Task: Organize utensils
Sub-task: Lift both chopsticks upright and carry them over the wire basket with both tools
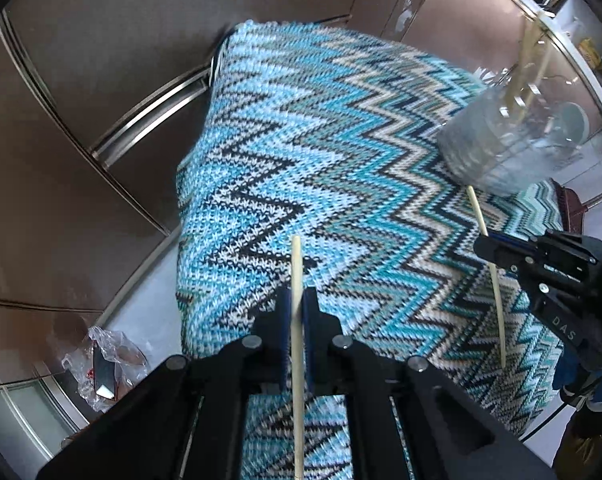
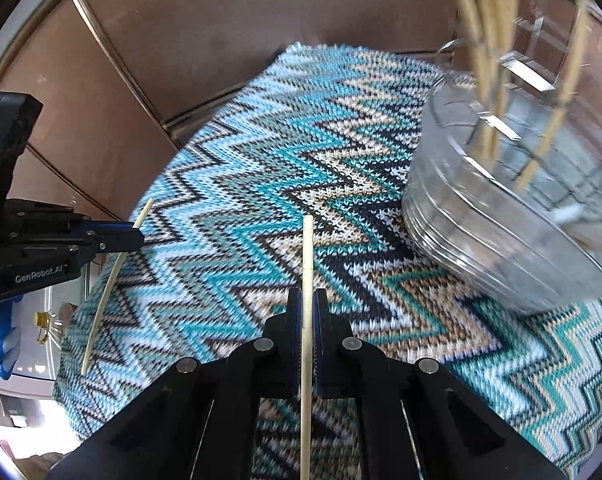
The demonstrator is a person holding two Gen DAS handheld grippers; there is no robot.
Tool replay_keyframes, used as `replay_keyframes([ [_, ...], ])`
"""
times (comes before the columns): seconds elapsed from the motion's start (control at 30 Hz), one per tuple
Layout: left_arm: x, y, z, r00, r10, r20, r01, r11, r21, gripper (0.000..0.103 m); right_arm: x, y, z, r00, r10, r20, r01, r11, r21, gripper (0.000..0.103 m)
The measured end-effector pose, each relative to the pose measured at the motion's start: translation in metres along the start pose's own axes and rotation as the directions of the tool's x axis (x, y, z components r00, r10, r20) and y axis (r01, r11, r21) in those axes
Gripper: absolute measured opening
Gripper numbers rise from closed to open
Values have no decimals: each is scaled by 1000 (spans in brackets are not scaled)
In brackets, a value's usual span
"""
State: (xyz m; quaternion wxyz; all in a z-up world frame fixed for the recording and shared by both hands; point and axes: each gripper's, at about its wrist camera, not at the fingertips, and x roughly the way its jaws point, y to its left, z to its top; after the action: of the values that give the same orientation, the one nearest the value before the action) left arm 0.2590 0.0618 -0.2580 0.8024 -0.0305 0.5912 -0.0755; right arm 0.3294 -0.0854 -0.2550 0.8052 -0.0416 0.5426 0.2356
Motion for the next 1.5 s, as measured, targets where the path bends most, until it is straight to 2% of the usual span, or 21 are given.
replay_keyframes([
  [0.2, -42, -9, -18, 992, 0, 129, -3, 1000, 21, 5, -45, 11, -27, 992, 0, 124, 2, 1000, -15, 5],
  [0.37, -85, -21, -41, 964, -24, 263, 14, 999, 42, 5, -87, 18, -52, 970, -2, 244, 5, 1000, -8, 5],
  [0.57, -132, -49, -62, 924, -70, 376, 37, 995, 95, 5, -139, 32, -75, 923, -23, 385, 29, 1000, -9, 5],
  [0.73, -169, -75, -75, 880, -118, 460, 59, 988, 142, 5, -189, 38, -92, 861, -57, 506, 61, 998, 8, 5],
  [0.87, -199, -98, -84, 829, -159, 537, 69, 981, 183, 5, -225, 44, -103, 802, -76, 593, 83, 996, 14, 5],
  [0.97, -218, -111, -88, 789, -193, 583, 87, 975, 205, 5, -253, 46, -110, 743, -79, 665, 92, 996, 16, 5],
  [1.07, -238, -120, -88, 737, -239, 632, 121, 967, 224, 5, -277, 50, -113, 687, -77, 722, 95, 995, 15, 5],
  [1.17, -255, -127, -85, 673, -279, 684, 155, 959, 239, 5, -296, 49, -112, 633, -68, 771, 93, 996, 12, 5],
  [1.2, -260, -129, -81, 643, -304, 703, 178, 952, 249, 5, -301, 49, -109, 617, -64, 784, 90, 996, 11, 5],
  [1.3, -267, -134, -69, 592, -318, 741, 202, 948, 246, 5, -307, 46, -96, 568, -61, 820, 85, 996, 15, 5],
  [1.33, -268, -135, -62, 566, -325, 757, 215, 945, 245, 5, -307, 45, -90, 557, -59, 828, 80, 997, 17, 5],
  [1.5, -258, -140, -25, 470, -320, 822, 227, 944, 238, 5, -300, 28, -54, 482, -55, 874, 52, 998, 34, 5],
])
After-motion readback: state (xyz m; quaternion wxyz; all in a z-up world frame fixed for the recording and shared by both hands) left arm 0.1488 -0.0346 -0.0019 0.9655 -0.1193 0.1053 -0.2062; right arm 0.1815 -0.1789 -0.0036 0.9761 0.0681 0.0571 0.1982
